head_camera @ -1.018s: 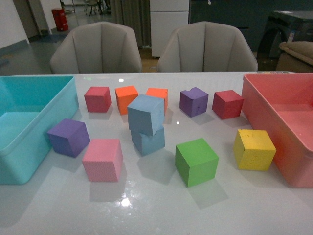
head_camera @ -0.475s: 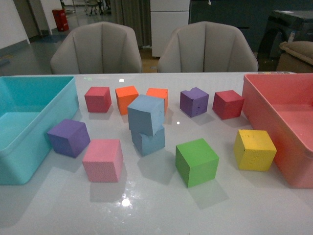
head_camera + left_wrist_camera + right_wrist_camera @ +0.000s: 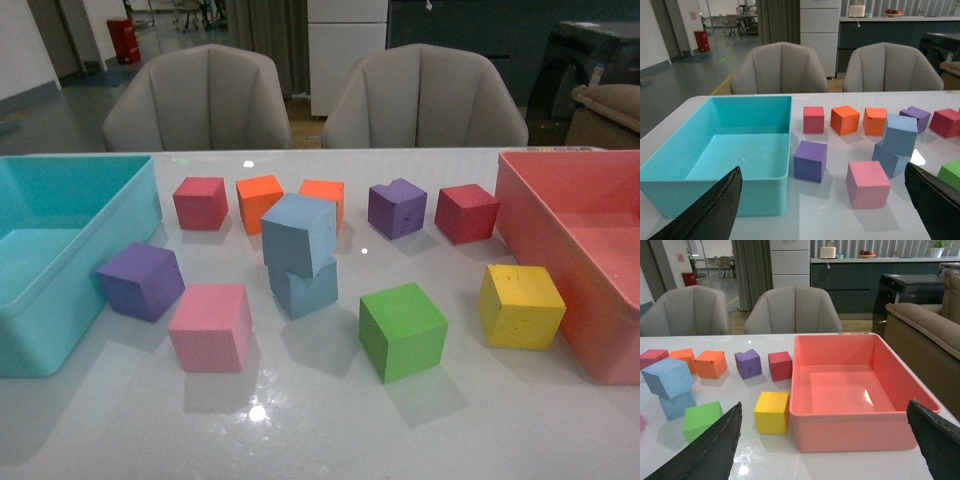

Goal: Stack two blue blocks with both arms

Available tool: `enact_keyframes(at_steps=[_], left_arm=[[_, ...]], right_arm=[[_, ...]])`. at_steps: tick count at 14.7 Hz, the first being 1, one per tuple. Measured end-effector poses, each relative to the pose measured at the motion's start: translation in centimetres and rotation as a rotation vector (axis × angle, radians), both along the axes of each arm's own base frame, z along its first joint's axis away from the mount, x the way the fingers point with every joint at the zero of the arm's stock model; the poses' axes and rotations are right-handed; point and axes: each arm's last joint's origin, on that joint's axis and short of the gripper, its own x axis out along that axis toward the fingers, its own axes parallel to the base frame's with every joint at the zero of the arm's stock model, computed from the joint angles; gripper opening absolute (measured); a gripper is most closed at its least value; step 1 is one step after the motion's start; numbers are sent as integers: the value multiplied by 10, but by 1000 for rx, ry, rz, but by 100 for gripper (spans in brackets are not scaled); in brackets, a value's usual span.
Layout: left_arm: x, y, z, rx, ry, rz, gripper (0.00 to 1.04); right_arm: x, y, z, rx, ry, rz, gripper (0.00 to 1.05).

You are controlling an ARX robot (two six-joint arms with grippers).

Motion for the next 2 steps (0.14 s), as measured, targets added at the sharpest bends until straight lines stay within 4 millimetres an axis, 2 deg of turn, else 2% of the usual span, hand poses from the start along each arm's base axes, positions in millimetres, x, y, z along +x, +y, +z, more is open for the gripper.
enact_keyframes(at_steps=[2], left_arm=[[0,0,0,0,0,0,98]], right_arm=[[0,0,0,0,0,0,98]])
